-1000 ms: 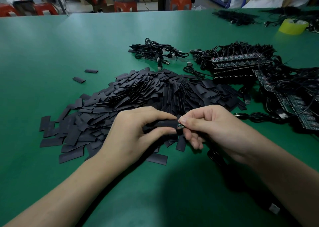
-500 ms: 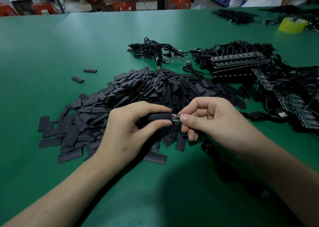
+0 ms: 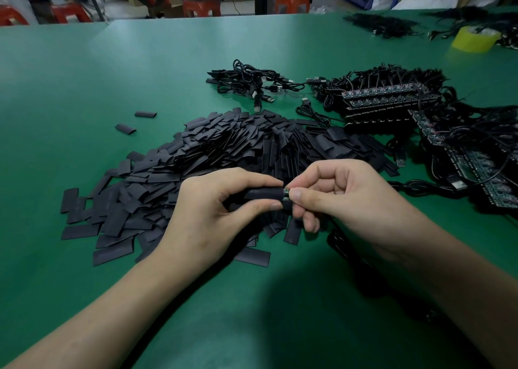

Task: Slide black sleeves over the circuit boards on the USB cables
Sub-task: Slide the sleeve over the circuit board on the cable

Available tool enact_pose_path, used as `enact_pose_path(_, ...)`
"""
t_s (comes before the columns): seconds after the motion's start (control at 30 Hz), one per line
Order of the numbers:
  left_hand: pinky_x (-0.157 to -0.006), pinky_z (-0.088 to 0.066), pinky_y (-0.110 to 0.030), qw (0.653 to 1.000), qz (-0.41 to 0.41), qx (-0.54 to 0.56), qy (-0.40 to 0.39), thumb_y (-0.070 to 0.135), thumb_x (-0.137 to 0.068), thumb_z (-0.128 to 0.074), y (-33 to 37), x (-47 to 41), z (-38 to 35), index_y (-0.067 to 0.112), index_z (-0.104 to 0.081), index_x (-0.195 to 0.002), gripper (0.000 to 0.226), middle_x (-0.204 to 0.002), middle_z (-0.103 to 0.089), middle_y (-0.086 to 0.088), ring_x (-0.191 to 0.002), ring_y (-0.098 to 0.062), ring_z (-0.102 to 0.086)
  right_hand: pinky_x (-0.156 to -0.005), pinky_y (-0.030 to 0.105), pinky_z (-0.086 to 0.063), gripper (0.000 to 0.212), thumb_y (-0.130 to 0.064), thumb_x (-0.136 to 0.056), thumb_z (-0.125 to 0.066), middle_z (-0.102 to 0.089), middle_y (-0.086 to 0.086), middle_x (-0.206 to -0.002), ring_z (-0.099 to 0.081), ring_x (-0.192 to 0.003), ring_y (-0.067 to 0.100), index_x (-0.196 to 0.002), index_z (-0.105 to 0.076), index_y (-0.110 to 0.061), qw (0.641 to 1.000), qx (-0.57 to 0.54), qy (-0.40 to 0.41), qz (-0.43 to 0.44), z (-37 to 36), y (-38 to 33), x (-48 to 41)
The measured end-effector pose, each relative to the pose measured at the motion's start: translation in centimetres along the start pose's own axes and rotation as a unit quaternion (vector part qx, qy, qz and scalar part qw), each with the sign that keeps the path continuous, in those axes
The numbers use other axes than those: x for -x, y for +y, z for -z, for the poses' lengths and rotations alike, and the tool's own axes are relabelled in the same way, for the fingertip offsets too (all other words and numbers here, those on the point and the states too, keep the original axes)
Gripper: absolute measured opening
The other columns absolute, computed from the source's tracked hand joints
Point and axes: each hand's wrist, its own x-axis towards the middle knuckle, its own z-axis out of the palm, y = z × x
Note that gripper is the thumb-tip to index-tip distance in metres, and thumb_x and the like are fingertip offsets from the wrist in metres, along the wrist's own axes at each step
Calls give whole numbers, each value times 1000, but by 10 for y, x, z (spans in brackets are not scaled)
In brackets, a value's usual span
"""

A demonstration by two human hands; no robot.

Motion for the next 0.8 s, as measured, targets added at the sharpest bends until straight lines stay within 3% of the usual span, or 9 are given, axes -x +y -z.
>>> enact_pose_path(0.23,-80,-45,-7,999,32,33,11,30,-79,-80,4,2,-1,25,-78,-102,24,-93,-74,23,-88,5,-69,-55,25,-55,2,0,-93,-68,-72,10,-70,-63,-54,15,-93,-70,-1,1000,-3,-9,-4,0,-2,1)
enact_pose_path(0.6,-84,-53,-19,1000,17,6,0,31,-82,-81,3,1,-1,22,-80,-103,23,-96,-76,15,-91,-2,-71,-53,24,-54,5,1,-93,-68,-72,11,-69,-64,-53,15,-90,-70,-3,1000,-4,2,-1,-2,2,1)
enact_pose_path(0.8,-80,-49,-14,1000,0,-17,18,25,-81,-83,4,-3,3,18,-81,-102,22,-93,-75,12,-87,-1,-69,-53,25,-54,7,-1,-94,-68,-72,12,-70,-63,-53,15,-89,-72,-5,1000,2,14,2,6,-2,0)
